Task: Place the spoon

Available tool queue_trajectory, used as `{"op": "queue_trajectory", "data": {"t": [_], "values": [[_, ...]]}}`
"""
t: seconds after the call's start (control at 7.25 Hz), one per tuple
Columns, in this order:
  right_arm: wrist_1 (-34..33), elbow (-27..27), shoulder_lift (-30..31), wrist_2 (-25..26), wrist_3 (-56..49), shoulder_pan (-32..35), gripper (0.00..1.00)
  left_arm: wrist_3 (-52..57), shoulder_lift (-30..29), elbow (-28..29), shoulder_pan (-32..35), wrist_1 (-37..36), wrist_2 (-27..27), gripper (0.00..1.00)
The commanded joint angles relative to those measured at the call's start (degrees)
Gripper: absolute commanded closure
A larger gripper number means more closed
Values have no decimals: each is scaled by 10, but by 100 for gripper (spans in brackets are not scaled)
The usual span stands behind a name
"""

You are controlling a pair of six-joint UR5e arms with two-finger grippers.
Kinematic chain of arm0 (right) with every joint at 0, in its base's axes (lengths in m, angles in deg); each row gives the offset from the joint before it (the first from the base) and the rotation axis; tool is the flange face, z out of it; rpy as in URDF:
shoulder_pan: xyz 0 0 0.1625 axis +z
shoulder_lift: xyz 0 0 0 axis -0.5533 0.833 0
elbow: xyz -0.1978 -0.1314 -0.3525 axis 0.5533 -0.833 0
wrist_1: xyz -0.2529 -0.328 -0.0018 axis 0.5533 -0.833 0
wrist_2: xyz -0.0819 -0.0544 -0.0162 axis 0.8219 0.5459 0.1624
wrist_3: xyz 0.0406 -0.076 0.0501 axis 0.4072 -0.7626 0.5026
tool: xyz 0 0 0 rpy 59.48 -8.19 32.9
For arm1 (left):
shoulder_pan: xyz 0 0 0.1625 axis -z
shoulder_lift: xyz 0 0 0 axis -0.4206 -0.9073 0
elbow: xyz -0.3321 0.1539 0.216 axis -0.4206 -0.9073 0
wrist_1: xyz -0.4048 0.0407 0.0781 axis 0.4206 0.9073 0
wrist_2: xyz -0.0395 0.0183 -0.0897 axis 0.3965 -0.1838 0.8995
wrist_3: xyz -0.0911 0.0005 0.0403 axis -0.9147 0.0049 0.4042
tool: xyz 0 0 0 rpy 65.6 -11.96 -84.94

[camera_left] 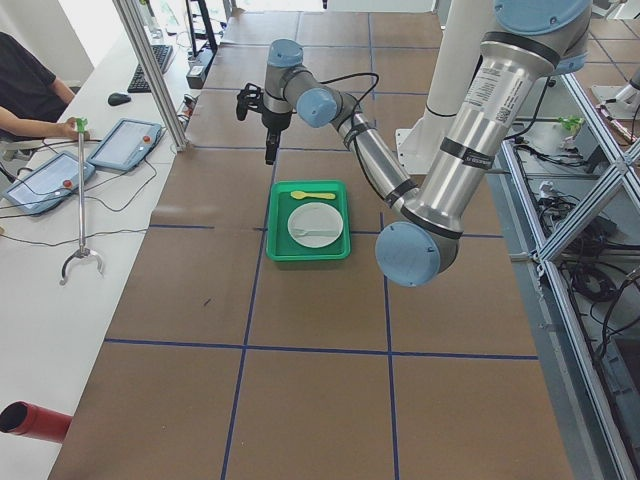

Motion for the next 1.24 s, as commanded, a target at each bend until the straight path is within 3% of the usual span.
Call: {"op": "queue_trajectory", "data": {"t": [0.0, 0.14, 0.41, 0.83, 1.1], "values": [[0, 0, 0, 0, 1, 0, 0, 208, 99, -9, 74, -7, 12, 0], [0, 0, 0, 0, 1, 0, 0, 321, 151, -1, 120, 0, 36, 0], [0, 0, 0, 0, 1, 0, 0, 509, 211, 113, 246, 52, 97, 0], [0, 0, 0, 0, 0, 0, 0, 514, 221, 233, 298, 47, 103, 0], [0, 0, 0, 0, 1, 0, 0, 514, 228, 234, 301, 30, 104, 0]]}}
